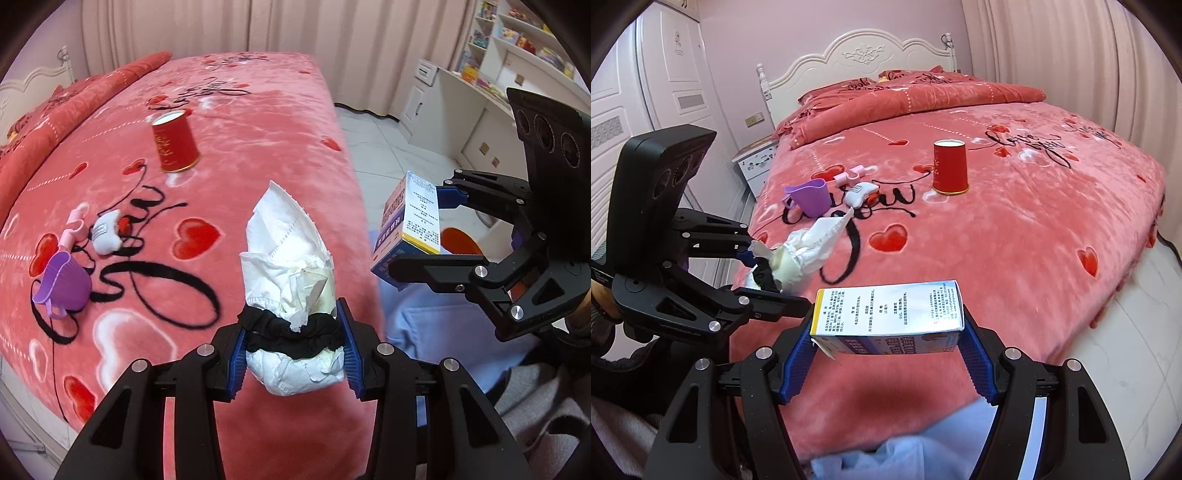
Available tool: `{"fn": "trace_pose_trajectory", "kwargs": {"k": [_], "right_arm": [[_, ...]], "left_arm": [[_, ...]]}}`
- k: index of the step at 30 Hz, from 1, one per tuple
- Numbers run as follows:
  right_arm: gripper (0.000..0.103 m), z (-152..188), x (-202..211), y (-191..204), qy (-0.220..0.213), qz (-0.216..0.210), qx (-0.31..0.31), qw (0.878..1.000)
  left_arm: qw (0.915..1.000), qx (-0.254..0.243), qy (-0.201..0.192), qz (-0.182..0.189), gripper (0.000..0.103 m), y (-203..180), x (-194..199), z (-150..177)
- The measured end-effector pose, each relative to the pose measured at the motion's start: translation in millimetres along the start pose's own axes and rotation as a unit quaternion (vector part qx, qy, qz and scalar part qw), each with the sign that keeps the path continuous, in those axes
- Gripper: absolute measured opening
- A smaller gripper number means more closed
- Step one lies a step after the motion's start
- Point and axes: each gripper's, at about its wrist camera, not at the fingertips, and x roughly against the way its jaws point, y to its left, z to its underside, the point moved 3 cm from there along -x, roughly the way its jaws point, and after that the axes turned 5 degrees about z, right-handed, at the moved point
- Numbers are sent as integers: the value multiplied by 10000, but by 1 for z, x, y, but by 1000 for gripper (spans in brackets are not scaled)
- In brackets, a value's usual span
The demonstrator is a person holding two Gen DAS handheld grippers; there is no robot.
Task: Collect trash
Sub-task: 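Carry the carton and tissue bundle over the orange bucket with both tools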
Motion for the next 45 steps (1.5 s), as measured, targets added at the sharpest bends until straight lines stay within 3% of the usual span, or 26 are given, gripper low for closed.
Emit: {"fn": "trace_pose_trajectory", "kwargs": {"k": [7,15,29,39,45], "right_arm": [[70,27,41,-16,-155,212,-242,9994],[70,67,97,-72,-400,779,-857,9925],[70,174,199,-198,-408,2217,-2147,9503],[70,237,226,-253,-317,2650,-2932,9181],[70,261,223,-276,-186,2734,-3221,9062]], "left_arm": [[9992,-385,-2,103,44,-44,-4,-7],[9922,-1164,66,441,44,-108,-31,-40],[9587,-2472,364,1361,44,-233,-109,-98],[9329,-2947,872,1876,44,-294,-178,-109],[9247,-3016,1173,2003,45,-315,-212,-114]]}}
